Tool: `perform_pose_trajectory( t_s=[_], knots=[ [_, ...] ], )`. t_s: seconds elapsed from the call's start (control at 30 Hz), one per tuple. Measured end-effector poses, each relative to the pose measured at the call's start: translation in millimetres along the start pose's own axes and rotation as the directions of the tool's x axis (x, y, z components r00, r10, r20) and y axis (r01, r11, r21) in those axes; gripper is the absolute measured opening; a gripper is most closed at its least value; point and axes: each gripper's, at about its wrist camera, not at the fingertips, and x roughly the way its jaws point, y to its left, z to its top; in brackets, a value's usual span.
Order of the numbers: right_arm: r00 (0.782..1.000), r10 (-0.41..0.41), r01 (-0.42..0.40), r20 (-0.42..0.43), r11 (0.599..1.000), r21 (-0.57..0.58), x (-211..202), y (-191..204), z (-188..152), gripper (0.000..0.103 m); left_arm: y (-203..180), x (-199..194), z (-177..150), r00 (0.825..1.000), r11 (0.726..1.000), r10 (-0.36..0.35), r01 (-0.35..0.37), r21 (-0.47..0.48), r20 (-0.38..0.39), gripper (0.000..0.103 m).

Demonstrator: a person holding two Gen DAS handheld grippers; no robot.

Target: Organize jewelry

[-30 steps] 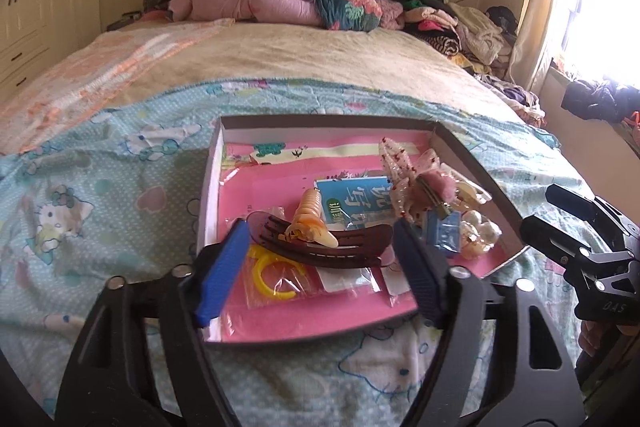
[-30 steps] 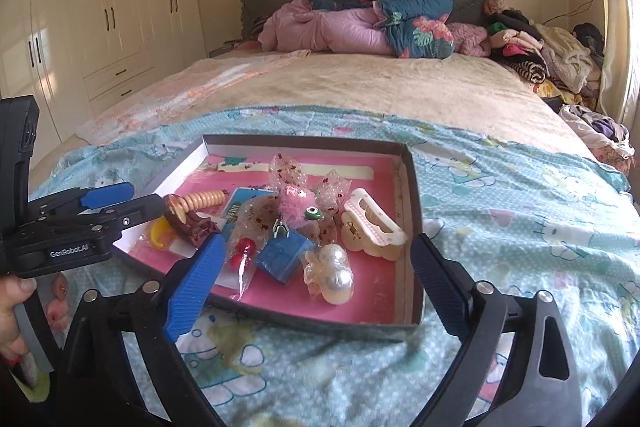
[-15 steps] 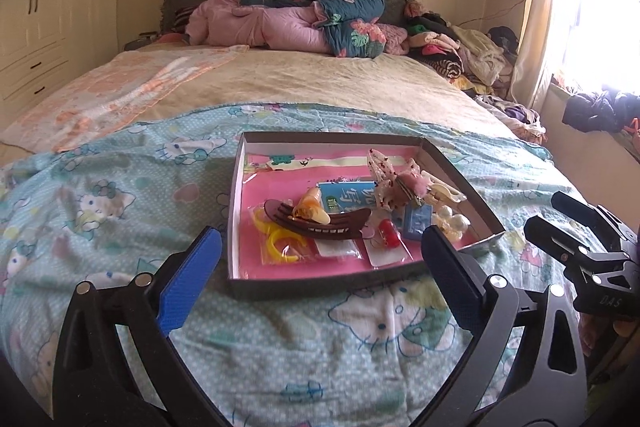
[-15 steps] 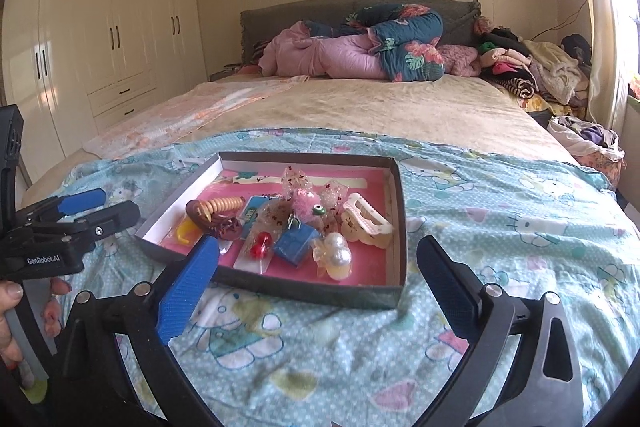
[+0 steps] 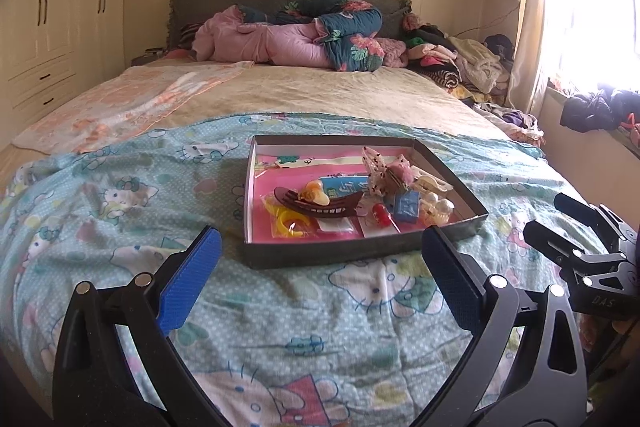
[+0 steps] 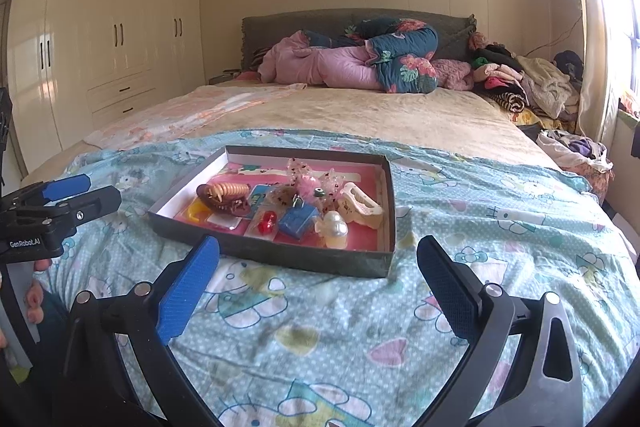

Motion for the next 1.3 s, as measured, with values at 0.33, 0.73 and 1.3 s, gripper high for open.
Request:
perform_pose_trajectory(
  t_s=[0.33,0.73,1.3],
  knots=[
    [0.998,-0.020,0.021,0.058,1.000,-0.016,-21,12,-19,0.097,1,-15,-21,0.999,1.000,0.028,-0.028,-0.005,0.033,0.092],
    [0.977,-0.082,0.091,0.197,0.995,-0.040,-44,24,-52,0.097,-5,-30,-37,0.991,0.999,0.036,-0.035,-0.004,0.130,0.092],
    [0.972,-0.127,0.125,0.197,0.992,0.023,-38,18,-57,0.097,-9,-25,-48,0.989,0.999,0.038,-0.042,0.020,0.141,0.092]
  ],
)
